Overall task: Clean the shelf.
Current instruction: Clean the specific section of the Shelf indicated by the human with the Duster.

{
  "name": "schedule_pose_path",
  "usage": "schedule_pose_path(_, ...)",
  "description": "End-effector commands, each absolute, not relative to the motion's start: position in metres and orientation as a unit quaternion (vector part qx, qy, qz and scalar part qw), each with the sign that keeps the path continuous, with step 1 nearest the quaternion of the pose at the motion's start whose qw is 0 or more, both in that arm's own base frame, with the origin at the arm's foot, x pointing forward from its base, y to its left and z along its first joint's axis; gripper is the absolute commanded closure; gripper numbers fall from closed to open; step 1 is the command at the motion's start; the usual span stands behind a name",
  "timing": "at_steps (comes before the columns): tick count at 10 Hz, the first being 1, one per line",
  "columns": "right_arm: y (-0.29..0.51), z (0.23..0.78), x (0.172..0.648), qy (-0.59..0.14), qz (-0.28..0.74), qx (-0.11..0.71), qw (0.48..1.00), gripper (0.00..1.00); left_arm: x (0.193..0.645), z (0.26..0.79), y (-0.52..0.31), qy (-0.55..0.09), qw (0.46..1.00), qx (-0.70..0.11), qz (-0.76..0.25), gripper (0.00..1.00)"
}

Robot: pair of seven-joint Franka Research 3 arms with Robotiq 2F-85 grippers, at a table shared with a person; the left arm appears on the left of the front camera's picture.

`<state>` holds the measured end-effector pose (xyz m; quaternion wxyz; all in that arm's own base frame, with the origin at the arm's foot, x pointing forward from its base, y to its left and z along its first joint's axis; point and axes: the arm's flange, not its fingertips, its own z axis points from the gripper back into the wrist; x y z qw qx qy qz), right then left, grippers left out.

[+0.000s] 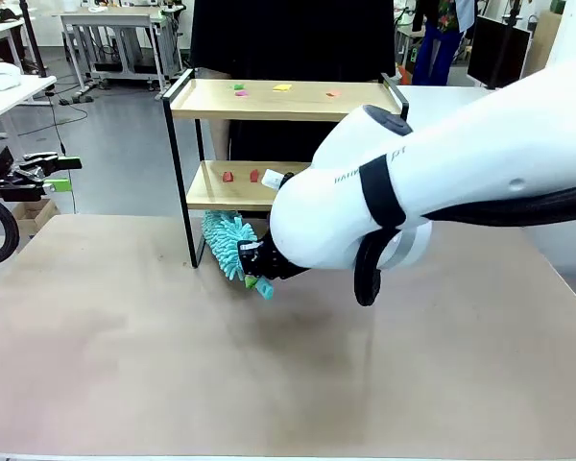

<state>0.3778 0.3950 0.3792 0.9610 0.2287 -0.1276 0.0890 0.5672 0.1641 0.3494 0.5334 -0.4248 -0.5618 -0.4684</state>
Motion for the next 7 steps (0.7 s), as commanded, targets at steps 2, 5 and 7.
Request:
schedule_pose_path(2, 0.42, 0.387, 0.379, -0.11, 0.091, 0.198, 0.97, 0.87, 0.566, 0.351, 0.164, -0.56, 0.533, -0.422, -0.473, 0.0)
schedule_pose_path(5, 0.399, 0.376, 0.38, -0.129, 0.079, 0.224, 0.963, 0.87, 0.566, 0.351, 0.164, -0.56, 0.533, -0.422, -0.473, 0.0)
schedule_pose_path(7, 0.415, 0.374, 0.379, -0.146, 0.06, 0.222, 0.962, 0.87, 0.566, 0.351, 0.164, -0.56, 0.533, -0.422, -0.473, 0.0)
